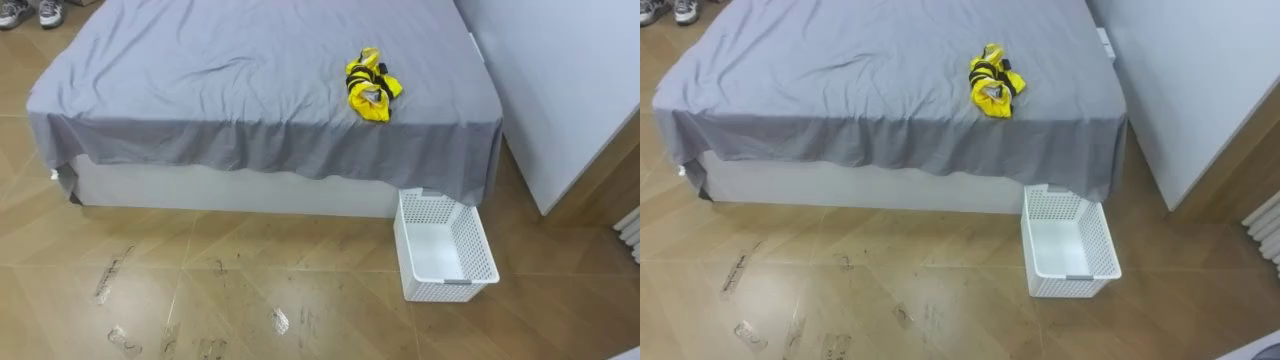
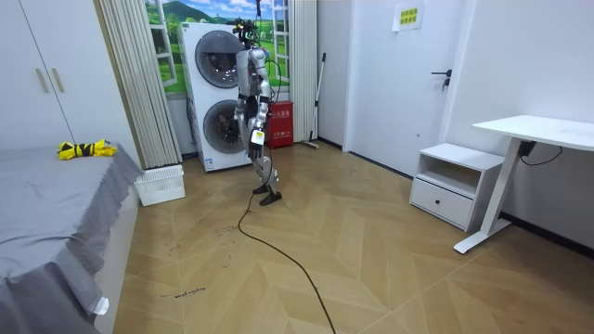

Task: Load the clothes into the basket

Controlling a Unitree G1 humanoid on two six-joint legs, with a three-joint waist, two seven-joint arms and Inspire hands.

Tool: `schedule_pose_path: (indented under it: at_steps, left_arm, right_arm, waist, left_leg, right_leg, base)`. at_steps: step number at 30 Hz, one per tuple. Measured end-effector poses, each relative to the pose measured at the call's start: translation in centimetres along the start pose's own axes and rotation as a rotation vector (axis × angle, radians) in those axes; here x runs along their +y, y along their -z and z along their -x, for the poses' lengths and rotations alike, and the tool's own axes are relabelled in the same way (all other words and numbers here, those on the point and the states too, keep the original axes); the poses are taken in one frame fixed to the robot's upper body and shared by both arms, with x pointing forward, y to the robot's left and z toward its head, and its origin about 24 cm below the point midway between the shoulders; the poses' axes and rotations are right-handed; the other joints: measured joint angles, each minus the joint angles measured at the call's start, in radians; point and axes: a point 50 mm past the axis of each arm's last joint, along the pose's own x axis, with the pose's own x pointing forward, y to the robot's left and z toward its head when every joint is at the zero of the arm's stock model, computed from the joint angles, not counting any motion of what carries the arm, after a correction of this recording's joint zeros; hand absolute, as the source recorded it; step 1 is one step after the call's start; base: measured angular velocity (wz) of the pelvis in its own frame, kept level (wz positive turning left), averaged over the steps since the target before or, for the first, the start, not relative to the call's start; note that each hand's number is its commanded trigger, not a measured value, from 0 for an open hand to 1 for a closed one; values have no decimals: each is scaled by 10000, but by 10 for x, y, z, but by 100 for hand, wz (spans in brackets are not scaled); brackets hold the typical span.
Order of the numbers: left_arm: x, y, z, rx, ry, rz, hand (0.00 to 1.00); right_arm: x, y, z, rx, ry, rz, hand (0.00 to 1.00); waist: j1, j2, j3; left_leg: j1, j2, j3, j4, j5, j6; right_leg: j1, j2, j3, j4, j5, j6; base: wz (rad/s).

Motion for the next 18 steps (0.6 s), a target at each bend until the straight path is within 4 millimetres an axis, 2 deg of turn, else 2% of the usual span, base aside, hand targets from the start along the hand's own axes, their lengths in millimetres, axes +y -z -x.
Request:
schedule_pose_path:
  at_steps: [9,14,16,18]
  left_arm:
    - [2,0,-1,60,286,124,0]
    - [0,3,0,344,418,706,0]
    - [0,4,0,466,425,1268,0]
    - [1,5,0,585,445,1857,0]
  right_arm:
    - [0,2,0,66,-144,-104,0]
    - [1,3,0,184,-376,-154,0]
    - [1,4,0,280,-393,-108,0]
    - [1,3,0,263,-424,-116,0]
  waist:
    - [-37,46,-25]
    - [-46,85,-2]
    - [-20,78,7]
    - [7,159,33]
  left_leg:
    - [-125,4,-101,67,-2,3]
    - [-181,36,-119,187,-19,3]
    - [-339,114,-85,579,-111,4]
    - [-837,374,23,1659,-532,-74]
  right_leg:
    - [-7,-18,-169,-43,-1,1]
    - [-8,-5,-208,-16,-4,-4]
    - [-95,-14,-175,190,-107,-41]
    - [-377,79,-97,684,-377,-122]
  base:
    - [5]
    - [2]
    - [-3]
    - [-9]
